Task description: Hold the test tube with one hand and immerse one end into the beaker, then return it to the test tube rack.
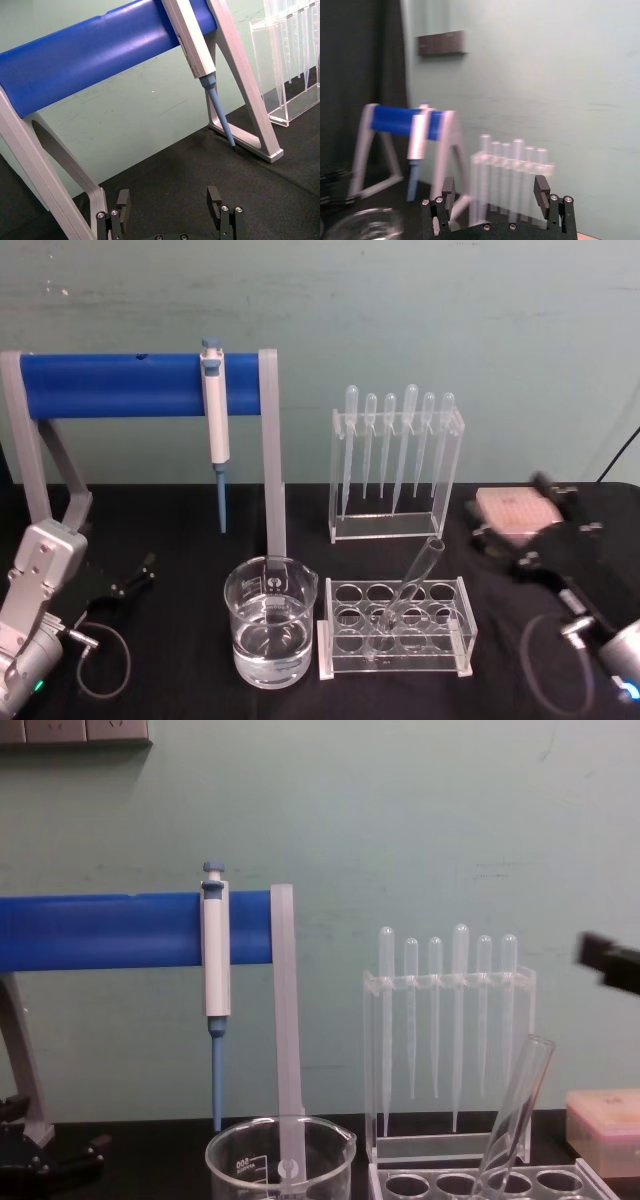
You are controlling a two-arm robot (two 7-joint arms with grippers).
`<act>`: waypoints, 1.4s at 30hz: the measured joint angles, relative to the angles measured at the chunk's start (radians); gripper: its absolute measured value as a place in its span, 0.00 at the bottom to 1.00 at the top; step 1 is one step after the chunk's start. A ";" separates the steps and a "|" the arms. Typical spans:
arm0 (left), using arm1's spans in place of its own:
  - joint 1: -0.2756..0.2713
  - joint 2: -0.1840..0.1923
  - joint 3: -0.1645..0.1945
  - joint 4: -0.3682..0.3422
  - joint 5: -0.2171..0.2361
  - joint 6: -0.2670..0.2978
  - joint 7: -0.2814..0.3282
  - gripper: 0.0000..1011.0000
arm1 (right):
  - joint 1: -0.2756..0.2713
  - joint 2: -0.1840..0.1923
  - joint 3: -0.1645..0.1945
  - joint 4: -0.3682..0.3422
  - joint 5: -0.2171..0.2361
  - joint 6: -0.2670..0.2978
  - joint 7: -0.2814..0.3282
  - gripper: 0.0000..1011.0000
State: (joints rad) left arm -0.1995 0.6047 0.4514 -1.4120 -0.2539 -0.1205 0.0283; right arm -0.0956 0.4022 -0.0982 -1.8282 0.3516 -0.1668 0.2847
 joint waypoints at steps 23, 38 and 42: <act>0.000 0.000 0.000 0.000 0.000 0.000 0.000 0.99 | -0.040 -0.083 0.069 0.193 -0.316 -0.043 -0.227 0.99; 0.000 0.000 0.000 0.000 0.000 0.000 0.000 0.99 | -0.027 -0.100 0.069 0.226 -0.351 -0.043 -0.218 0.99; 0.000 0.000 0.000 0.000 0.000 0.000 0.000 0.99 | -0.027 -0.100 0.068 0.226 -0.351 -0.043 -0.218 0.99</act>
State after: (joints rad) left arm -0.1996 0.6046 0.4513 -1.4120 -0.2539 -0.1206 0.0282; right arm -0.1226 0.3022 -0.0299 -1.6020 0.0002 -0.2095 0.0664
